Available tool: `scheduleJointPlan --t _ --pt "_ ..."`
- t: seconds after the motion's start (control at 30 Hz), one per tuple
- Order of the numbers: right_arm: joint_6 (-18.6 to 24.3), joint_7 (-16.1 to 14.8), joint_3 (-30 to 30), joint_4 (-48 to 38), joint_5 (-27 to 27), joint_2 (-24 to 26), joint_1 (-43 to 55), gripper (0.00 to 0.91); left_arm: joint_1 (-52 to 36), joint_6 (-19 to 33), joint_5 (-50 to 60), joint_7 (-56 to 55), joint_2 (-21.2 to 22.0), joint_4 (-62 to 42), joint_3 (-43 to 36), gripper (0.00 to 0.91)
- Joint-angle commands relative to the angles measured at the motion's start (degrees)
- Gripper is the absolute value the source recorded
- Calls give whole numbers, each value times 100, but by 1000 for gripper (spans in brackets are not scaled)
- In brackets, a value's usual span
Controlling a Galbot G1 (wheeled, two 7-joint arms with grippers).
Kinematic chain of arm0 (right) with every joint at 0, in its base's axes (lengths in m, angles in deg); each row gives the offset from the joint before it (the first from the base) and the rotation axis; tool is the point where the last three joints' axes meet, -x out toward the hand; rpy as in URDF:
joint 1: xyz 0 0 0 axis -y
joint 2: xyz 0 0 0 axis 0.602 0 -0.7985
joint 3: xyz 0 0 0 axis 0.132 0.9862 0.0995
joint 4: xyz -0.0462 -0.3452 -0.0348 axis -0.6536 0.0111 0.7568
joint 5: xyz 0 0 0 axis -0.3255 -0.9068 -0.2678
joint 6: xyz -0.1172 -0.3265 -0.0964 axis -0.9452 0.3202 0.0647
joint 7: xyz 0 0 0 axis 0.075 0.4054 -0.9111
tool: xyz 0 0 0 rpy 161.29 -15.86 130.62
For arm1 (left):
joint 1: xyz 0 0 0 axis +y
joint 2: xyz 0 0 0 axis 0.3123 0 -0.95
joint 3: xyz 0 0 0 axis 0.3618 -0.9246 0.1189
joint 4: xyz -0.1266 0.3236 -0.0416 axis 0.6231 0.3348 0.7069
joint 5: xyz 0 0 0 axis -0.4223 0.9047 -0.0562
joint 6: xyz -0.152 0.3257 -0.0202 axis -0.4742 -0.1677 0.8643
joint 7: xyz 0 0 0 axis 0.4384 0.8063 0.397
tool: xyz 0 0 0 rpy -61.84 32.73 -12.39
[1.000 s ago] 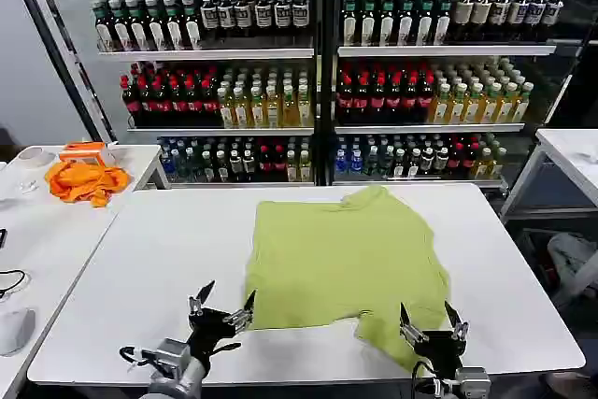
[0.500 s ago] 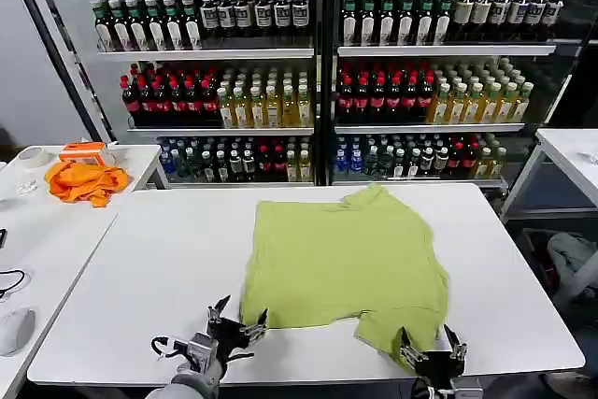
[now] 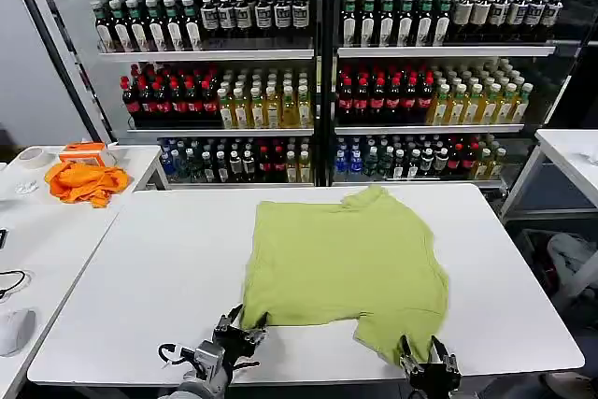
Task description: Fold and organize the clothes.
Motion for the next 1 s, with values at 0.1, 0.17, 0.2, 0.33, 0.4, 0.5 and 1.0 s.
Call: scheduleJointPlan --t 0.1,0.17,0.2,0.33,0.4,0.5,1.0 --pt "125 95 31 -243 228 30 77 0 54 -4 -5 9 68 -33 9 20" --pt "151 124 29 -267 233 32 115 0 90 36 3 8 93 -42 18 20" --pt "189 120 43 -167 219 -6 74 0 131 91 -21 9 83 -24 38 20" --pt "327 96 38 182 171 -58 -8 0 212 240 -345 6 46 175 82 20" --pt "419 61 3 392 164 -44 -50 0 217 377 -430 -22 46 256 126 20" --pt "541 33 -111 699 188 -26 -108 0 257 460 -792 -36 -4 490 228 20" --pt "589 -128 -629 1137 366 295 255 0 328 625 -1670 -72 -524 1109 948 20"
